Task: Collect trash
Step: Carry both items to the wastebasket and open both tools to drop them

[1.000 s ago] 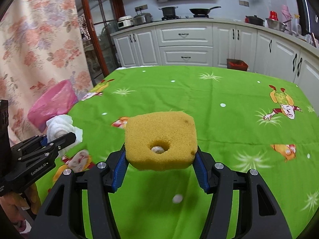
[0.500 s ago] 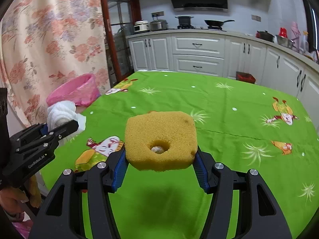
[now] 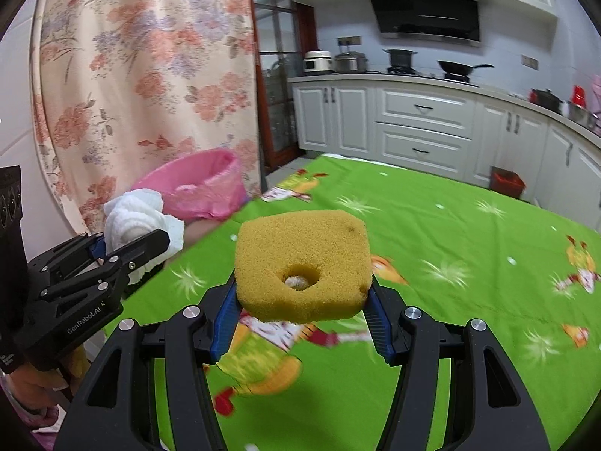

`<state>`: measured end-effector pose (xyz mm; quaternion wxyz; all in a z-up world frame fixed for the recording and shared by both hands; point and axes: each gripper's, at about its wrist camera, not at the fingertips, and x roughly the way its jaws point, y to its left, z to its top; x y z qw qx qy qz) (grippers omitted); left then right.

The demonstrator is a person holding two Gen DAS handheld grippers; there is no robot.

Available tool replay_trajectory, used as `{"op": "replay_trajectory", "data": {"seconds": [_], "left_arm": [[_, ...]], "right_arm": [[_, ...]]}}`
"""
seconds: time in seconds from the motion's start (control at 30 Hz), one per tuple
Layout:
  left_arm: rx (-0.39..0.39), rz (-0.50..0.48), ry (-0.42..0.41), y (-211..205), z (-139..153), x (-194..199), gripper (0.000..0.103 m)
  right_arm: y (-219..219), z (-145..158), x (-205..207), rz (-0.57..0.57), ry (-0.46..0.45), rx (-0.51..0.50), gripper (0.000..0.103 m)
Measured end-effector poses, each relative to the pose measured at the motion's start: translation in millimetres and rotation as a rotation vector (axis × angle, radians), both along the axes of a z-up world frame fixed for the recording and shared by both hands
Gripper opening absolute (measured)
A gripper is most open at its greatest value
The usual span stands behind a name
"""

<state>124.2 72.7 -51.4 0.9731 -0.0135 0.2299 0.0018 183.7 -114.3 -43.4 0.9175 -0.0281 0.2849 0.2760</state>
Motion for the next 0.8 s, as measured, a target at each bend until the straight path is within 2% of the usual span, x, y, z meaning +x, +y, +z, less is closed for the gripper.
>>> {"op": "replay_trajectory", "data": {"seconds": [0.33,0.57,0.8], "left_arm": [[-0.002,0.114,-0.042,67,21,16,0.033],[-0.001,0.186,-0.063,130,33,44,0.033],[-0.014,0.203,-0.062,181,35,78,0.033]], "right_arm": [[71,13,36,0.140,-0.017,0.027,0.056],[132,24,69,0.248,-0.041,0.044,0.056],[184,30,104,0.322,-0.042,0.047,0.056]]}}
